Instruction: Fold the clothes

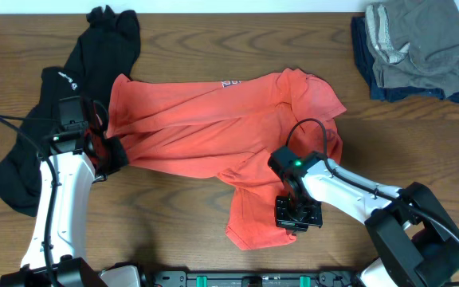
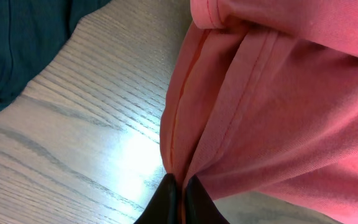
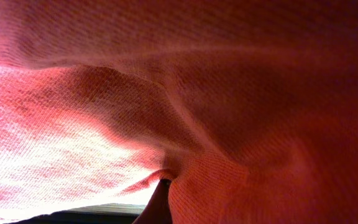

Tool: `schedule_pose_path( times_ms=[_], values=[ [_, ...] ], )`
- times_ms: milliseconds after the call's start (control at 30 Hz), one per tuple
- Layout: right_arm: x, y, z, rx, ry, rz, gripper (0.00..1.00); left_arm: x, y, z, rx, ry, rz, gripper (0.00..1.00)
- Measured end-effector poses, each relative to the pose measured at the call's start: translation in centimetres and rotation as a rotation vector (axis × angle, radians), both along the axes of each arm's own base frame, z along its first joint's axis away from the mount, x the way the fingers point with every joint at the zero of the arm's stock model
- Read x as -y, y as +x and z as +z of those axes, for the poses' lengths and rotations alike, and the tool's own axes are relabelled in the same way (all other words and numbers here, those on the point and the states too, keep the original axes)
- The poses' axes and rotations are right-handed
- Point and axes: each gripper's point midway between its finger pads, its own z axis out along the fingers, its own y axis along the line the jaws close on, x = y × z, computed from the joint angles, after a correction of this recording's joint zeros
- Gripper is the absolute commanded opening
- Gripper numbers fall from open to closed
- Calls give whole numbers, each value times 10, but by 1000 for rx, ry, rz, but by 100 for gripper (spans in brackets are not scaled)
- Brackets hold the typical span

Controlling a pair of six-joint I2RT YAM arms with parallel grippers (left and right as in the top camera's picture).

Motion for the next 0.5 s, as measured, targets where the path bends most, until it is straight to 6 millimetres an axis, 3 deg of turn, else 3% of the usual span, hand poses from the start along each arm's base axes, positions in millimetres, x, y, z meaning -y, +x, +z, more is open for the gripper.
schedule_pose_path(
  times_ms=[133, 233, 500],
  values=[
    [2, 2, 3, 5, 3, -11, 1, 0, 0, 0, 0, 0, 0, 6],
    [9, 6, 16, 21, 15, -43, 1, 0, 0, 0, -1, 0, 0, 6],
    [38, 45, 89, 224, 135, -148, 1, 0, 0, 0, -1, 0, 1, 6]
  ],
)
